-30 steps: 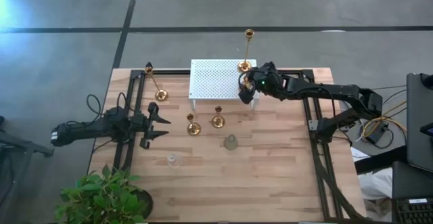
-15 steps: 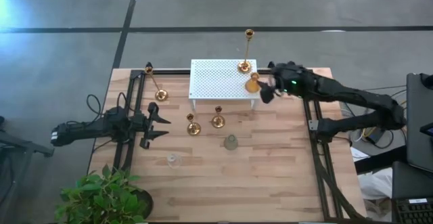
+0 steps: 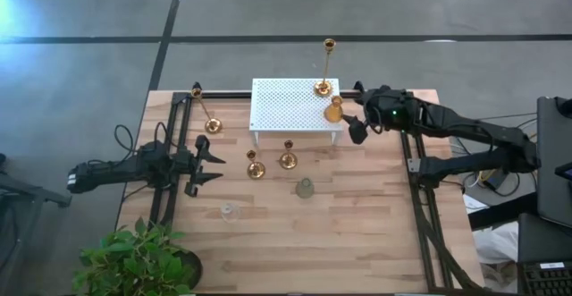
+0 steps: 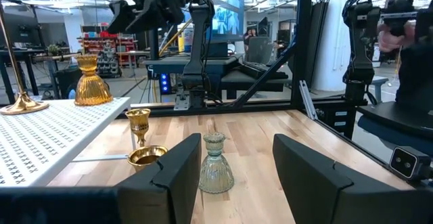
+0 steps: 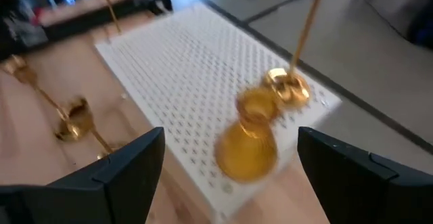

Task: Pick & Place candle stick holders
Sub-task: Put the brown glass candle holder on the shelf

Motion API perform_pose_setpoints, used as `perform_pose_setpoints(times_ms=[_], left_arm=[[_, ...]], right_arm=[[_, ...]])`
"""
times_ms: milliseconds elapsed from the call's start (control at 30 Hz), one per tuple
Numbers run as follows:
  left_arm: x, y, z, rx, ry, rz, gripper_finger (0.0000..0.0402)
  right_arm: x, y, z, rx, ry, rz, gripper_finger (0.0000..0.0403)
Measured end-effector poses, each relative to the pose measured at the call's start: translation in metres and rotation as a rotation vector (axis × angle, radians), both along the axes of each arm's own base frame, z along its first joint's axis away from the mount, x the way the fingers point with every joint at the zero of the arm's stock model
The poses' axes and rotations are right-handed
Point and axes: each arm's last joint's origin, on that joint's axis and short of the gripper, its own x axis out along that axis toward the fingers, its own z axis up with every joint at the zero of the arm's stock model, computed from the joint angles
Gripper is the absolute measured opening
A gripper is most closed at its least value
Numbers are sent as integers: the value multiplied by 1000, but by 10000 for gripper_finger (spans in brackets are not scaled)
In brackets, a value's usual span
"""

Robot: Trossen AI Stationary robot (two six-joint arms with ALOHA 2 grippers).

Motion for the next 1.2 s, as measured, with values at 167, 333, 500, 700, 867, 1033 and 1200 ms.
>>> perform_pose_setpoints(times_ms=[167, 333, 500, 700, 867, 1033, 1200], left_arm=[[0, 0, 0, 0, -1, 0, 190], [0, 0, 0, 0, 0, 0, 190], [0, 0, 0, 0, -1, -1, 190], [0, 0, 0, 0, 0, -1, 190], [0, 0, 0, 0, 0, -1, 190], [0, 0, 0, 0, -1, 0, 190], [0, 0, 0, 0, 0, 0, 190]], right_arm=[[-14, 4, -14, 19, 119, -9, 324], [-18, 4, -40, 13, 115, -20, 299], [-14, 1, -61, -3, 78, -32, 243], [-10, -9, -63, -75, 59, -94, 167], [-13, -15, -60, -110, 64, -153, 95], [-11, -18, -60, -114, 58, -159, 19], [-1, -22, -63, -121, 32, -159, 8]])
